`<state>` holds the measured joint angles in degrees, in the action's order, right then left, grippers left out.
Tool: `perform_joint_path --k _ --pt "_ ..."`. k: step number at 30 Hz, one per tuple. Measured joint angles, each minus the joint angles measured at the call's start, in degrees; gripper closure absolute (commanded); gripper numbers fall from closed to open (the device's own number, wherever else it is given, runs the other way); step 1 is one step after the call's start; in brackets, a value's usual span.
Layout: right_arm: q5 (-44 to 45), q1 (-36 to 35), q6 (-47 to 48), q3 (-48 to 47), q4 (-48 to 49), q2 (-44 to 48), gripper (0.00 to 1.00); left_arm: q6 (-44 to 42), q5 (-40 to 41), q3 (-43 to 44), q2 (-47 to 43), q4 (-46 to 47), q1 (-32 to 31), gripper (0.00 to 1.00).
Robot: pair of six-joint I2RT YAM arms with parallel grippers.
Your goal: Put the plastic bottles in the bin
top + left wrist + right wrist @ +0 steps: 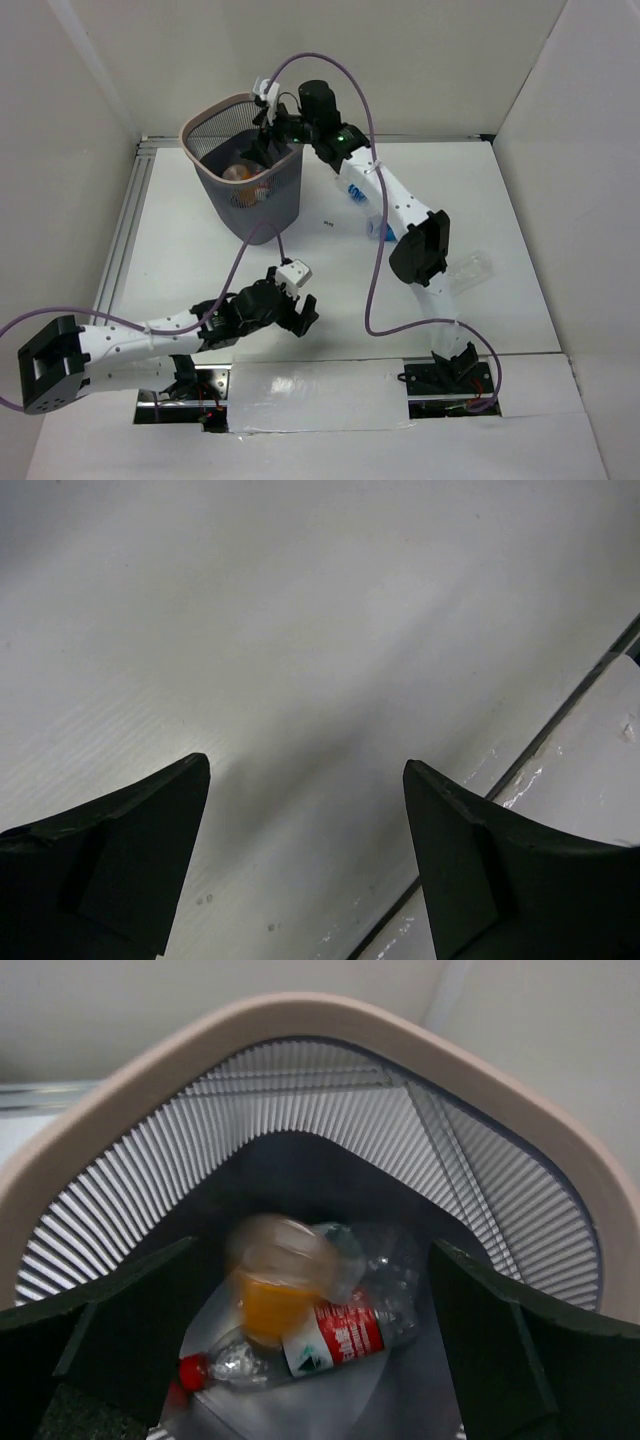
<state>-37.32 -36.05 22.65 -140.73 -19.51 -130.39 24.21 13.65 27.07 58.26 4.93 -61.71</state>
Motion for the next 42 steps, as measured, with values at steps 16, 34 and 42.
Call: perform_joint_path --k 16,34,42 --pt "-1.4 38.4 11.9 38.5 -15.1 41.7 0.75 -21.0 -15.5 32.1 35.5 6.7 12.5 0.16" --pt "-7.6 50.2 26.3 85.1 -30.9 79.4 0.40 -33.9 -22.8 63.4 67.7 13.1 15.6 0.05" --pt "-8.3 51.1 26.7 89.6 -34.4 84.4 0.39 -38.1 -22.0 69.2 71.2 15.0 15.1 0.04"
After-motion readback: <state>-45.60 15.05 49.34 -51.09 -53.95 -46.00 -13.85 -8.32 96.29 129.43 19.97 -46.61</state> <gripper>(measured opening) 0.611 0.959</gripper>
